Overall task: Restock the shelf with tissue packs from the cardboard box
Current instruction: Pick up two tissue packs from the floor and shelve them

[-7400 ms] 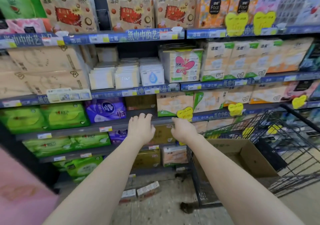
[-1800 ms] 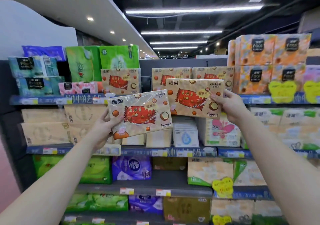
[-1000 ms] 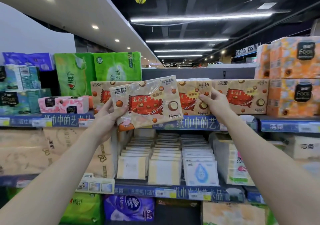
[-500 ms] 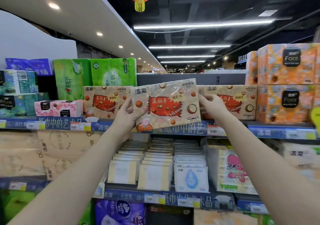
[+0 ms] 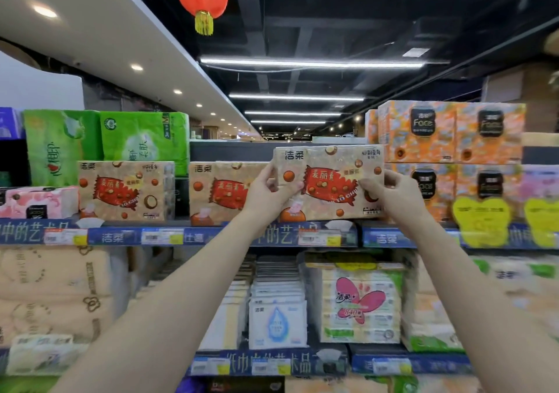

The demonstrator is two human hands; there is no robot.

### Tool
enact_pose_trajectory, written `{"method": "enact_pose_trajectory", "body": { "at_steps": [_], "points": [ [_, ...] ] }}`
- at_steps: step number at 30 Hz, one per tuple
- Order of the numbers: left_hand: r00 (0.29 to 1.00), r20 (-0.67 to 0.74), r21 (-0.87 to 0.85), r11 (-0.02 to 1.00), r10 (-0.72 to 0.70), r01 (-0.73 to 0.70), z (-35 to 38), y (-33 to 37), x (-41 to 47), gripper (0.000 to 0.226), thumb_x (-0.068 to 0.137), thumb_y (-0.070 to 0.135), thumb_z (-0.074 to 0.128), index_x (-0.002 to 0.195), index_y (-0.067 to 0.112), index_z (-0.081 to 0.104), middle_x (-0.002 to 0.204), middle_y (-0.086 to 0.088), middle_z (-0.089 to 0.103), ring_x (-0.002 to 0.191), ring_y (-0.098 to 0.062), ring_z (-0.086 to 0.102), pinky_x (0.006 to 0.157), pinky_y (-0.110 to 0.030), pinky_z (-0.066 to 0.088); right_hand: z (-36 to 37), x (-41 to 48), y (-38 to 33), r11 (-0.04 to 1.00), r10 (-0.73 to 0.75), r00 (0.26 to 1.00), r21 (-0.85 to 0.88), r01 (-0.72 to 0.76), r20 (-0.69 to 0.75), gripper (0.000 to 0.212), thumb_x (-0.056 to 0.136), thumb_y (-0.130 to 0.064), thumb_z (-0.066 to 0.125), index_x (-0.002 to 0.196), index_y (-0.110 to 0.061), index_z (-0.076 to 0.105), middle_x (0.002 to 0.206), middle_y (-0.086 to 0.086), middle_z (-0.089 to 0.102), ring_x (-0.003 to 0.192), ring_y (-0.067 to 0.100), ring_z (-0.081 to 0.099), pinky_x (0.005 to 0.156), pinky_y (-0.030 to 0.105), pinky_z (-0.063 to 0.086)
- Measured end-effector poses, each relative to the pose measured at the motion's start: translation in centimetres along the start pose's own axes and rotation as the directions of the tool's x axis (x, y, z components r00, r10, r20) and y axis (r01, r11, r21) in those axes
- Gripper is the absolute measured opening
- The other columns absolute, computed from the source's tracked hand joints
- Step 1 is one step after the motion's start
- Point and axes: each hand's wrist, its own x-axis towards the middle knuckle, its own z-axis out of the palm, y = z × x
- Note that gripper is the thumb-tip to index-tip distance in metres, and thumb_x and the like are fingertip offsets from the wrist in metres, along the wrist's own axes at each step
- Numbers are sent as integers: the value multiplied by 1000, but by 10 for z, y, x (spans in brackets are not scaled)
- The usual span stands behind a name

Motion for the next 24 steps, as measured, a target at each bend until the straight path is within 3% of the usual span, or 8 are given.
{"method": "enact_pose_trajectory", "body": {
  "at_steps": [3, 5, 8, 13, 16, 20, 24],
  "points": [
    [992, -74, 224, 971, 99, -80, 26, 5, 6, 73, 83, 44, 82, 149, 35, 51, 120, 10, 69, 111, -11, 63, 94, -35, 55, -16, 8, 15, 1000, 18, 995, 17, -16, -98, 20, 88, -21, 78, 108, -20, 75, 97, -5, 77, 93, 19, 75, 73, 31, 63],
    [976, -166, 357, 931, 144, -77, 38, 4, 10, 63, 80, 46, 85, 138, 34, 62, 116, 5, 67, 106, -15, 61, 90, -35, 53, -18, 13, 22, 1000, 17, 988, -14, -19, -156, 28, 86, -23, 80, 113, -18, 75, 102, -2, 77, 94, 21, 74, 81, 43, 63],
    [961, -234, 365, 929, 147, -53, 54, 5, 10, 43, 79, 38, 87, 118, 27, 72, 105, 7, 70, 99, -16, 65, 76, -29, 50, -15, 18, 28, 985, -26, 974, -170, -14, -227, 41, 86, -30, 79, 123, -15, 71, 113, 0, 73, 103, 21, 69, 91, 47, 59],
    [930, -346, 384, 923, 126, 18, 70, 1, 8, 44, 87, 24, 82, 127, 22, 65, 110, 6, 70, 100, -14, 67, 63, -20, 43, -3, 20, 38, 908, -18, 985, -416, -55, -169, 44, 89, -29, 74, 131, -23, 62, 119, 0, 69, 112, 24, 60, 92, 40, 54],
    [923, -360, 437, 899, 138, 35, 72, 1, 8, 44, 89, 20, 81, 129, 21, 62, 114, 4, 71, 96, -12, 65, 56, -14, 36, -2, 22, 40, 900, 9, 989, -431, -71, -144, 49, 92, -19, 72, 138, -19, 55, 126, 1, 66, 113, 24, 60, 85, 30, 46],
    [931, -340, 441, 897, 136, 30, 70, -1, 8, 49, 89, 12, 77, 134, 18, 59, 118, 3, 69, 98, -8, 59, 58, -10, 34, 0, 24, 42, 915, -9, 982, -397, -68, -189, 49, 93, -12, 70, 139, -16, 54, 132, 3, 66, 118, 25, 63, 86, 31, 48],
    [944, -306, 434, 900, 126, 20, 69, -9, 10, 54, 86, 12, 80, 136, 17, 58, 125, 0, 69, 114, -17, 67, 78, -21, 54, 5, 24, 49, 862, -67, 975, -504, -49, -210, 50, 94, -14, 66, 143, -18, 56, 137, 1, 64, 117, 25, 64, 88, 31, 48]
  ]
}}
